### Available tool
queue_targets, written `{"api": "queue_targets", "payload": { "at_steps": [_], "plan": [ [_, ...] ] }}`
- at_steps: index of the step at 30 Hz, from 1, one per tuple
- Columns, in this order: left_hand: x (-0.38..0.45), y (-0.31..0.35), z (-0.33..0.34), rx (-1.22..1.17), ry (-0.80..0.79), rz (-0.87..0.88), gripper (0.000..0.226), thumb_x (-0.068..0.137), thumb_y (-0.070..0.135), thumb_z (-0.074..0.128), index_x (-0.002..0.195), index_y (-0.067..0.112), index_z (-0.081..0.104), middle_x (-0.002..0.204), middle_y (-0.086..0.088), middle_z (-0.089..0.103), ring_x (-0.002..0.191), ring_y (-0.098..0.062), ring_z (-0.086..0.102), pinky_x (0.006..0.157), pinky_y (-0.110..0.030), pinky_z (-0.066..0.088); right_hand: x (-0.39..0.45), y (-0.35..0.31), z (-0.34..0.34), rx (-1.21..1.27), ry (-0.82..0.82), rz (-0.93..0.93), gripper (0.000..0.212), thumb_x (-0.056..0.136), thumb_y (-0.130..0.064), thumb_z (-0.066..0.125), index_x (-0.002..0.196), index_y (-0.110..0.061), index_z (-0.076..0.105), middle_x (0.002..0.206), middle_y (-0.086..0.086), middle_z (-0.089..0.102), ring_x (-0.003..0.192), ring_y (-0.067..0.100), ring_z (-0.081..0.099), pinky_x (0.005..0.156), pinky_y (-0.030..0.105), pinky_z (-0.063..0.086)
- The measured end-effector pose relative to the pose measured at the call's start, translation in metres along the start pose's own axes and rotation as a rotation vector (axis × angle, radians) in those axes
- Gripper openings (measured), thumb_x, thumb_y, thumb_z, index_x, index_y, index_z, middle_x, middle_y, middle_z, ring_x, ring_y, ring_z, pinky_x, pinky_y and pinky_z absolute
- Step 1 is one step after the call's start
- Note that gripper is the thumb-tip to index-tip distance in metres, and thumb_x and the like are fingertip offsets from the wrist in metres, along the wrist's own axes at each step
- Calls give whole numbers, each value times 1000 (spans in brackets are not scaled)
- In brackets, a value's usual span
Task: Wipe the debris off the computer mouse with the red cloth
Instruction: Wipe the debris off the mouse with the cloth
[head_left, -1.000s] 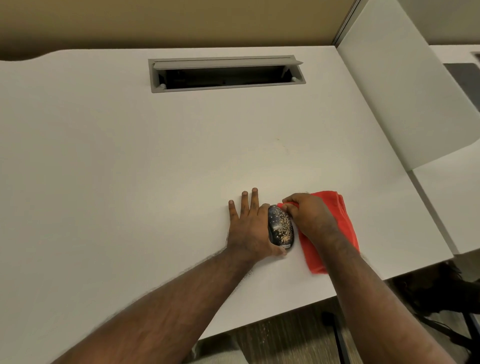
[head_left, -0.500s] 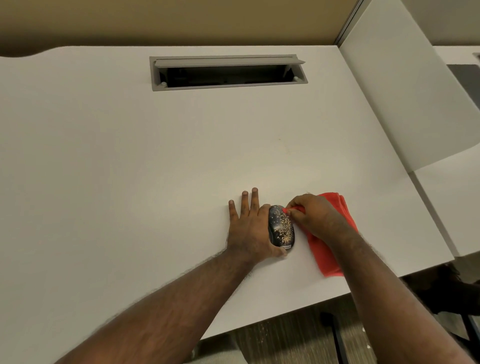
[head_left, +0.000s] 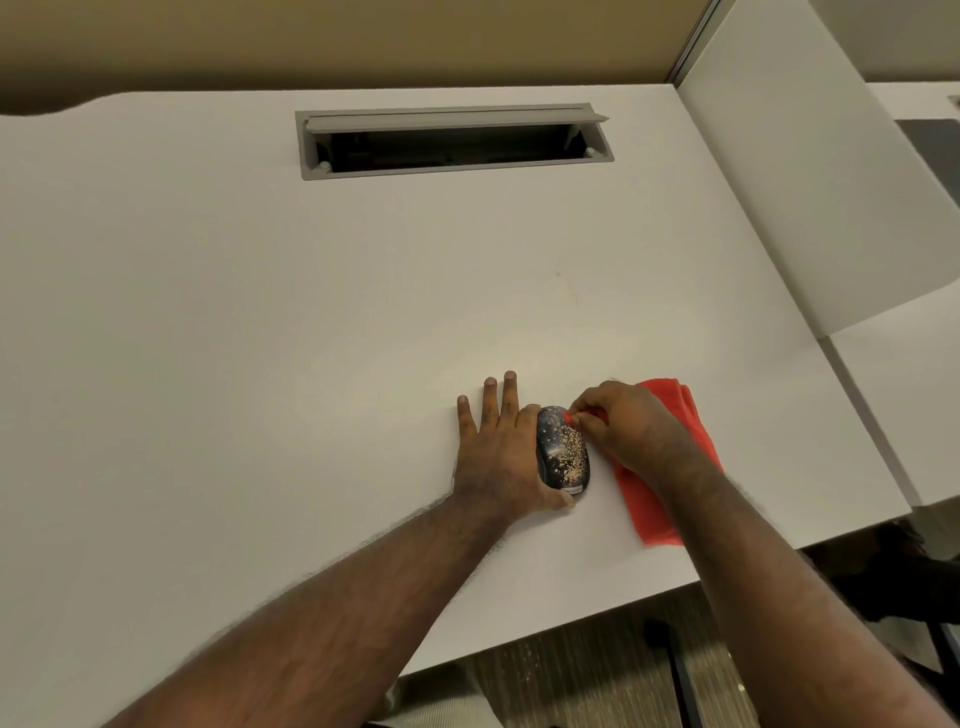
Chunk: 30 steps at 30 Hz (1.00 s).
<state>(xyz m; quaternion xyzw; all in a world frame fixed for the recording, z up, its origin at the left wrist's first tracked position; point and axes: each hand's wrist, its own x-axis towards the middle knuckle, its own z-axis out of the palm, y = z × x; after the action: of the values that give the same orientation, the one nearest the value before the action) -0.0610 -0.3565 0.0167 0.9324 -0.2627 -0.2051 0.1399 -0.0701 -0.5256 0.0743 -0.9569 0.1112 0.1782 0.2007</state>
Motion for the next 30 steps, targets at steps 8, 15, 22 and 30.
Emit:
{"api": "queue_targets", "payload": {
  "at_steps": [8,15,22,30],
  "plan": [
    [1,-1,2,6,15,6,118,57,82,68,150,22,27,166,-11,-12,151,-31,-16,118,-60,-9,-8,-2,-3,-43,-12,-24,20,92,-28,61,107,-21,72,103,3,66,96,19,61,88,32,48],
    [2,-2,5,-18,36,13,116,56,82,68,148,22,30,166,-11,-11,151,-30,-16,118,-59,-10,-6,-1,-6,-78,-44,-28,19,91,-31,61,105,-24,72,103,-1,67,96,16,60,86,31,48],
    [2,-2,6,-21,43,9,115,55,81,68,146,22,32,166,-12,-10,151,-31,-15,117,-59,-11,-14,6,-8,-74,-80,-53,15,89,-28,64,99,-25,74,98,-5,68,91,13,61,85,33,49],
    [2,-3,6,-22,39,11,117,55,82,69,148,21,31,166,-12,-10,151,-31,-15,118,-60,-9,-26,9,-4,-55,-46,-86,16,89,-28,64,102,-25,74,97,-5,67,91,12,62,87,31,49]
  ]
}}
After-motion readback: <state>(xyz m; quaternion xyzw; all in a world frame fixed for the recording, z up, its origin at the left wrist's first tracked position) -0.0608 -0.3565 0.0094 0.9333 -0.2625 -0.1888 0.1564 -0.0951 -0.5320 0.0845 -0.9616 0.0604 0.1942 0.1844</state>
